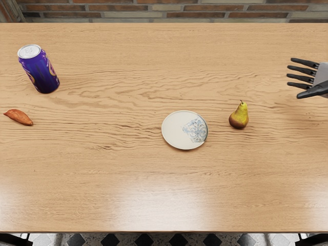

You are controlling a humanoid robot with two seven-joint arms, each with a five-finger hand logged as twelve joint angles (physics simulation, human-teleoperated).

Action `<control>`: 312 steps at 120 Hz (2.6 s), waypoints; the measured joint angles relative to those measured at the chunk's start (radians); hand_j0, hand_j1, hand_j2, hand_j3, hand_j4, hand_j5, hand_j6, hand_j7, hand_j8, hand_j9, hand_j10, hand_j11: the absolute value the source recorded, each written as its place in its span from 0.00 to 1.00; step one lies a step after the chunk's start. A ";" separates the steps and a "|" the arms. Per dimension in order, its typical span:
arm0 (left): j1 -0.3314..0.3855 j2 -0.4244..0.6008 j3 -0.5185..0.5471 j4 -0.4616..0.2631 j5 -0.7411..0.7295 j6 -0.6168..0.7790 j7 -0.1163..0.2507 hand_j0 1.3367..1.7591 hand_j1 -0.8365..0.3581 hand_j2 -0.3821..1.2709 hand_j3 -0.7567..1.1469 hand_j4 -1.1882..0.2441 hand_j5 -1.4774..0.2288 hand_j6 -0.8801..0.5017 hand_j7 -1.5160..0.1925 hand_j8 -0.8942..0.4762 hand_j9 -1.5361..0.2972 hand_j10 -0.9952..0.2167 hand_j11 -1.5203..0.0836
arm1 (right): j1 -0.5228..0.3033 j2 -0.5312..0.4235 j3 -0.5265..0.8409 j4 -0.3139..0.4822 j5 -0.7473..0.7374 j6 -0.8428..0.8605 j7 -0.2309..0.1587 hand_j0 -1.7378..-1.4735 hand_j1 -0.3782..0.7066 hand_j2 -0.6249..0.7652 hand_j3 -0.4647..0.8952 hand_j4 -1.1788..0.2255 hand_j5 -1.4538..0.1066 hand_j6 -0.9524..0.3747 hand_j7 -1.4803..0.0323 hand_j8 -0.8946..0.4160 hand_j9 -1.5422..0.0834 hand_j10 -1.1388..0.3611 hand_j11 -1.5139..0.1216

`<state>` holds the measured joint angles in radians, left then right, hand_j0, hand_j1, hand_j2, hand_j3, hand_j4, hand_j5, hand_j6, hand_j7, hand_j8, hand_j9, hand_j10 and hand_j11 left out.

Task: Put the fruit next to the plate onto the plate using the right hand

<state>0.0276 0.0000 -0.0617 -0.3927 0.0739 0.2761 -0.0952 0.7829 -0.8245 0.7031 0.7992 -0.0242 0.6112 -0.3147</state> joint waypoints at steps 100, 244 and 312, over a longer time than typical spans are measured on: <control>0.000 0.000 0.000 0.000 0.000 0.000 0.000 0.76 0.99 0.23 0.40 0.83 0.87 0.64 0.89 0.65 0.84 0.82 0.95 | 0.020 -0.181 -0.004 0.877 -0.260 -0.408 -0.166 0.30 0.03 0.45 0.34 0.84 0.93 0.72 0.98 0.68 0.95 0.76 0.93; 0.000 0.000 0.000 0.000 0.000 0.000 0.000 0.76 0.99 0.23 0.40 0.83 0.87 0.64 0.89 0.65 0.84 0.82 0.95 | 0.012 0.237 -0.279 0.724 -1.024 -1.166 -0.296 0.30 0.03 0.45 0.34 0.84 0.93 0.72 0.98 0.68 0.95 0.76 0.93; 0.000 0.000 0.000 0.000 0.000 0.000 0.000 0.76 0.99 0.23 0.40 0.83 0.87 0.64 0.89 0.65 0.84 0.82 0.95 | -0.026 0.248 -0.281 0.708 -1.024 -1.183 -0.296 0.30 0.19 0.43 0.34 0.73 0.81 0.60 0.85 0.57 0.83 0.66 0.81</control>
<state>0.0276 0.0000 -0.0615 -0.3927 0.0738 0.2761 -0.0952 0.7566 -0.5764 0.4220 1.5076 -1.0485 -0.5722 -0.6109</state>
